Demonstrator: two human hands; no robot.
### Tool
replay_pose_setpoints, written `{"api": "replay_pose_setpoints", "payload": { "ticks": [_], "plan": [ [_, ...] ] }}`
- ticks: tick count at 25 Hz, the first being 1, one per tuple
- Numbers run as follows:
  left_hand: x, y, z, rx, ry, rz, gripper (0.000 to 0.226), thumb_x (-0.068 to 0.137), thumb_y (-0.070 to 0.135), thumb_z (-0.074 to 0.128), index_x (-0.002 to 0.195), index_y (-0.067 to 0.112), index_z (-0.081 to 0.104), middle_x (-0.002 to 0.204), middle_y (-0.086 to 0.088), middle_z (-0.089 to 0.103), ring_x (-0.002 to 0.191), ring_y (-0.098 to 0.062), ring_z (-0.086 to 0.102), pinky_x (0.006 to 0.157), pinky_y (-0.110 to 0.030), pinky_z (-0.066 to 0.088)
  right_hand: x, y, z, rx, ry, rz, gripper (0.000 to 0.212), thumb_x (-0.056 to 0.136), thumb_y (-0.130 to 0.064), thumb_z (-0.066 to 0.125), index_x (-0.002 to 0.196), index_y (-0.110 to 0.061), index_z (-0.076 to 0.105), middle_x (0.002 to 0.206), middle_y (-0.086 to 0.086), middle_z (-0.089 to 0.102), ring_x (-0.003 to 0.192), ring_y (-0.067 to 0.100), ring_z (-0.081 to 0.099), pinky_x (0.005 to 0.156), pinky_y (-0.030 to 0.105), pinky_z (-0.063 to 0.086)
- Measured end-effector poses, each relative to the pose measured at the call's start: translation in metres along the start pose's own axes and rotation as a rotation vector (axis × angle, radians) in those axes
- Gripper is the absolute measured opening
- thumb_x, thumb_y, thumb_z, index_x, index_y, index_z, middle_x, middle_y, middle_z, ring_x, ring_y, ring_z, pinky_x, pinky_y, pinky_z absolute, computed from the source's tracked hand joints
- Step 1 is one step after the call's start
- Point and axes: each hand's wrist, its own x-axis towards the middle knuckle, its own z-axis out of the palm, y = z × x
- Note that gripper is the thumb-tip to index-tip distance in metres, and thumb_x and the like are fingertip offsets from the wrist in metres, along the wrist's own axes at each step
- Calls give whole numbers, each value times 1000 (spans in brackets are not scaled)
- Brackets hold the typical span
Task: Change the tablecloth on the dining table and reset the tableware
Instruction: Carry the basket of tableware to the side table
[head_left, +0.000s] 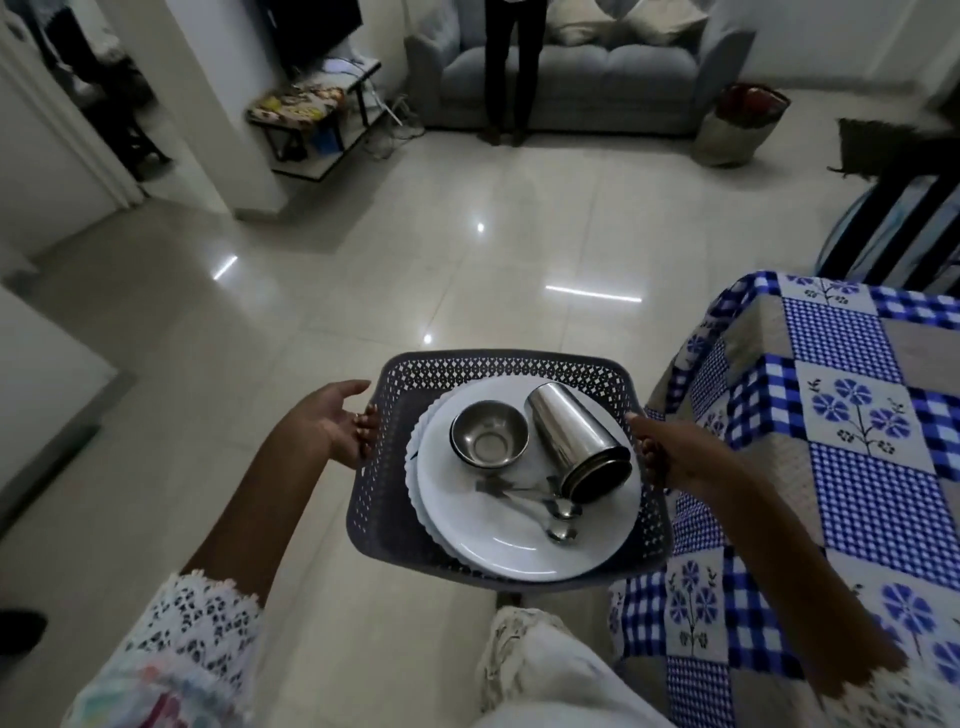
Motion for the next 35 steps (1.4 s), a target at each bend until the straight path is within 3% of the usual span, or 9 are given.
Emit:
{"api": "replay_pose_setpoints", "payload": {
  "ticks": [5, 7, 11, 16, 22, 28, 35],
  "plan": [
    [89, 130, 72, 102, -91, -51, 39, 88, 42, 46, 61, 17, 32, 39, 0, 31, 28, -14, 29, 51, -22, 17, 85, -81, -17, -41, 69, 17, 26, 91, -27, 58, 73, -9, 51, 55, 3, 41, 48, 14, 41, 42, 21, 37],
    [122, 195, 112, 159, -124, -46, 40, 88, 42, 45, 60, 17, 32, 39, 0, 30, 27, -14, 29, 51, -22, 16, 125, -121, -27, 14, 129, 2, 30, 91, -27, 58, 67, -11, 48, 48, 1, 41, 40, 12, 40, 41, 19, 36],
    [177, 304, 190, 296, -164, -46, 39, 88, 42, 44, 60, 17, 33, 38, 1, 31, 27, -14, 29, 52, -22, 16, 203, -190, -52, 64, 244, 15, 30, 86, -33, 64, 70, -10, 54, 44, 0, 44, 40, 12, 42, 50, 26, 36],
    [273, 434, 310, 414, -230, -59, 37, 88, 41, 46, 61, 18, 33, 38, 2, 30, 27, -14, 29, 53, -21, 15, 314, -278, -97, 260, 412, -15, 35, 86, -27, 65, 60, -14, 47, 39, -3, 40, 39, 10, 37, 42, 18, 33],
    [353, 577, 489, 627, -302, -85, 37, 87, 41, 45, 60, 19, 31, 36, 2, 29, 27, -14, 28, 43, -18, 22, 419, -378, -169, 394, 552, 2, 34, 86, -25, 66, 60, -11, 49, 44, 2, 41, 37, 13, 39, 46, 19, 37],
    [427, 659, 685, 797, -412, -130, 37, 88, 42, 42, 61, 19, 31, 36, 2, 28, 26, -14, 28, 47, -20, 18, 501, -455, -273, 498, 677, -2, 35, 87, -24, 64, 60, -13, 45, 50, 4, 39, 45, 16, 37, 51, 23, 36],
    [496, 689, 960, 1001, -481, -119, 39, 89, 41, 42, 60, 18, 31, 35, 3, 27, 25, -14, 26, 47, -21, 15, 579, -521, -448, 631, 833, 26, 34, 87, -26, 65, 62, -14, 44, 51, 2, 37, 45, 15, 36, 49, 24, 35]
  ]
}}
